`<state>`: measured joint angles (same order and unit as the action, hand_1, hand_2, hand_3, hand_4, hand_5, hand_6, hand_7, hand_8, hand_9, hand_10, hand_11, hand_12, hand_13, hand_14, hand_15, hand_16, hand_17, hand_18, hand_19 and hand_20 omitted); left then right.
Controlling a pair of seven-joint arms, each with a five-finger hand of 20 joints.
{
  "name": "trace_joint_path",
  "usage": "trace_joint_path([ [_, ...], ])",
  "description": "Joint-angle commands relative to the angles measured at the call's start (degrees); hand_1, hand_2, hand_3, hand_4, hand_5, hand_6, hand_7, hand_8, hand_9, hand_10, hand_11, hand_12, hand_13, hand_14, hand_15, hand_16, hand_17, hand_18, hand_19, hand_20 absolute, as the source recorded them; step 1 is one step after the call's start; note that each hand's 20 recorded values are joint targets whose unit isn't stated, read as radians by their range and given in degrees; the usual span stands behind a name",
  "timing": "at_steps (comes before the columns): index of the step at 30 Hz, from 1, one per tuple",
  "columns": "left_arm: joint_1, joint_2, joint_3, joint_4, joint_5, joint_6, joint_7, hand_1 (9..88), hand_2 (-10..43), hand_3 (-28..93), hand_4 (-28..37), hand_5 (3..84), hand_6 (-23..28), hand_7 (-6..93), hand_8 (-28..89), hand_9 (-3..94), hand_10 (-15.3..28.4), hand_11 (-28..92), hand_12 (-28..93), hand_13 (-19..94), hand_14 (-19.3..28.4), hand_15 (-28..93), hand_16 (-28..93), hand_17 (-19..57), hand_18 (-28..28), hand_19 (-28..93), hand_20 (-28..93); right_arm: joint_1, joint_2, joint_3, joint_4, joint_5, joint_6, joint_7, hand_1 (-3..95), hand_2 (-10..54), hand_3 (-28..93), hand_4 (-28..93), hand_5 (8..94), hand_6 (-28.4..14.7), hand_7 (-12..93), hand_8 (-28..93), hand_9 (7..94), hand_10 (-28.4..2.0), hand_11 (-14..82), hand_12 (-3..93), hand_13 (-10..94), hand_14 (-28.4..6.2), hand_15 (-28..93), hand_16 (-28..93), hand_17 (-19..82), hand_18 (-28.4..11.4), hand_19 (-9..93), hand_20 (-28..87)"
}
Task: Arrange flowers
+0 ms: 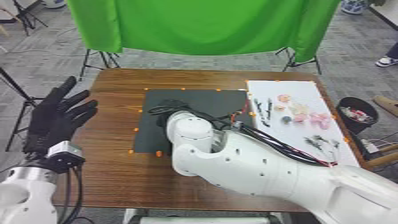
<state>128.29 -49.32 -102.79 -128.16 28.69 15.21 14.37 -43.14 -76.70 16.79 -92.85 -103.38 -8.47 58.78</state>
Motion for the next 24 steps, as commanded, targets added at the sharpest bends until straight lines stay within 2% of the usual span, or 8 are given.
trace_joint_path([
  [1, -0.02, -0.67, -0.14, -0.17, -0.71, -1.05, 1.30, 29.8, 7.4, 62, -21.2, 31.1, 6.6, 7.8, -8, 26.9, 18.2, 23, 11, 19, 26.6, 52, -11, -6.9, 28.4, 54, -3, -2.91, -0.84, 0.02, 0.89, 1.24, -3.08, 0.65, 53.3, 0.1, 78, -25, 74.8, -5.1, 38, 20, 84.1, -12.2, 52.9, 22.1, 81, -7.8, 77, 22, 61, -13.6, 93, 52],
  [4, -0.18, -0.52, 0.11, -0.03, -0.77, -0.96, 1.05, 29.8, 7.4, 62, -21.2, 31.1, 6.6, 7.9, -8, 26.9, 18.2, 23, 11, 19, 26.6, 52, -11, -6.9, 28.4, 54, -3, -4.39, -1.22, 1.37, 0.64, 2.02, -4.18, 0.34, 53.4, 0.0, 78, -25, 74.8, -5.0, 37, 20, 84.2, -12.1, 52.5, 22.1, 81, -7.8, 77, 22, 61, -13.6, 93, 51],
  [5, -0.75, -1.44, -0.26, -0.01, -0.21, -1.49, -0.43, 29.8, 7.4, 62, -21.2, 31.0, 6.6, 7.9, -8, 26.9, 18.2, 23, 11, 19, 26.6, 52, -11, -6.9, 28.4, 54, -3, -4.86, -1.36, 1.67, 0.72, 1.91, -4.26, 0.23, 53.5, 0.0, 78, -25, 74.9, -5.1, 37, 20, 84.2, -12.0, 52.4, 22.2, 81, -7.7, 76, 22, 61, -13.6, 93, 50],
  [6, -0.84, -1.12, 0.16, 0.02, -0.44, -1.28, -0.02, 29.8, 7.4, 62, -21.2, 31.0, 6.6, 7.9, -8, 26.9, 18.2, 23, 11, 19, 26.6, 52, -11, -6.9, 28.4, 54, -3, -5.19, -1.50, 2.08, 0.78, 1.90, -4.77, 0.13, 53.5, 0.0, 78, -25, 75.0, -5.1, 37, 20, 84.3, -12.0, 52.2, 22.1, 81, -7.7, 76, 22, 61, -13.7, 93, 50],
  [14, -3.73, -2.75, 0.19, 0.84, 1.26, -3.04, -4.83, 29.8, 7.5, 62, -21.1, 31.0, 6.6, 7.9, -8, 26.9, 18.3, 23, 11, 19, 26.6, 52, -11, -6.9, 28.4, 54, -3, -6.06, -1.33, 3.20, 0.78, 2.77, -2.68, -0.77, 54.8, -1.7, 75, -27, 76.9, -5.0, 32, 19, 85.1, -11.6, 50.2, 22.5, 82, -7.3, 74, 21, 60, -13.8, 93, 46],
  [18, -2.94, -2.84, -0.42, 0.59, 1.21, -3.06, -5.11, 29.9, 7.5, 62, -20.9, 31.0, 6.6, 7.9, -8, 26.9, 18.3, 23, 11, 19, 26.6, 52, -11, -6.9, 28.4, 54, -3, -5.06, -0.54, 2.40, 0.03, 3.16, -0.16, 0.01, 54.5, -2.6, 75, -26, 77.7, -5.8, 29, 18, 86.2, -11.1, 46.4, 22.1, 82, -7.4, 72, 21, 59, -13.9, 93, 43],
  [23, 0.75, -0.84, -1.27, -0.36, -0.77, -1.37, -0.18, 29.9, 7.5, 63, -20.6, 31.0, 6.5, 8.0, -8, 26.9, 18.2, 24, 11, 19, 26.6, 52, -11, -6.9, 28.4, 54, -3, -2.29, 0.05, 0.70, -0.83, 2.35, -0.91, 0.62, 49.2, -6.0, 75, -22, 73.6, -7.8, 28, 17, 82.0, -12.1, 43.6, 27.7, 78, -9.5, 73, 20, 57, -13.5, 93, 38],
  [24, 1.36, -0.84, -1.64, -0.63, -0.71, -1.23, -0.09, 29.9, 7.5, 63, -20.6, 31.0, 6.5, 8.0, -8, 26.9, 18.3, 23, 11, 19, 26.6, 52, -11, -6.9, 28.4, 54, -3, -1.94, 0.05, 0.66, -0.99, 2.39, -1.79, 0.96, 48.5, -6.4, 76, -22, 73.3, -7.9, 28, 17, 81.7, -12.3, 43.8, 27.5, 77, -9.5, 73, 20, 57, -13.5, 93, 38],
])
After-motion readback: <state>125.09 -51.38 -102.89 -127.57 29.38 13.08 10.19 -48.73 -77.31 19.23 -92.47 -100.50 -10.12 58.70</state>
